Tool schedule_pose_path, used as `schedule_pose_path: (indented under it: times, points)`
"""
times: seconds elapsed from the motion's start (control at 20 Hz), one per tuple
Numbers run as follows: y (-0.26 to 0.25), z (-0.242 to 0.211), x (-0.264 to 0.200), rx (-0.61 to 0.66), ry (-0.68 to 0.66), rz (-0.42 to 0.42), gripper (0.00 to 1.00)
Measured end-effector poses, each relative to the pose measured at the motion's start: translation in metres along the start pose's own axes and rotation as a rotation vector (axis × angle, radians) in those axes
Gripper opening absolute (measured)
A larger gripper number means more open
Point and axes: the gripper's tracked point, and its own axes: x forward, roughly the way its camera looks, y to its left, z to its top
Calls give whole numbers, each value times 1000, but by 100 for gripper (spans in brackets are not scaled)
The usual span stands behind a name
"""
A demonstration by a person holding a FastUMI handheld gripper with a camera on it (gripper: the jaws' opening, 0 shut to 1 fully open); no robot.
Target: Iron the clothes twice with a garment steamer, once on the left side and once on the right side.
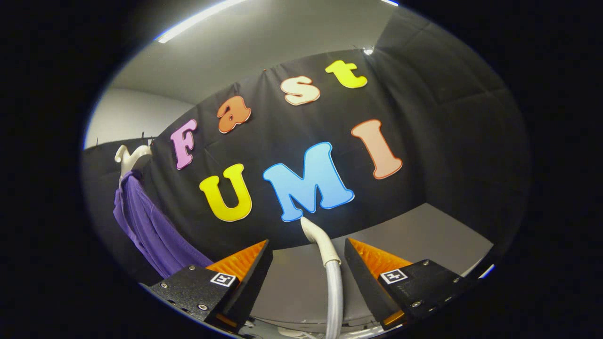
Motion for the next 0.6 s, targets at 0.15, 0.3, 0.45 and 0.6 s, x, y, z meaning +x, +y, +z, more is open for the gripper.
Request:
schedule_pose_path:
  times: [0.15,0.3,0.45,0.6]
  points:
    - [-22,-7,43,162,88,35,94]
    - [-40,-6,77,290,120,49,94]
    - [-55,-32,105,306,228,40,93]
    - [-53,-56,115,260,318,56,93]
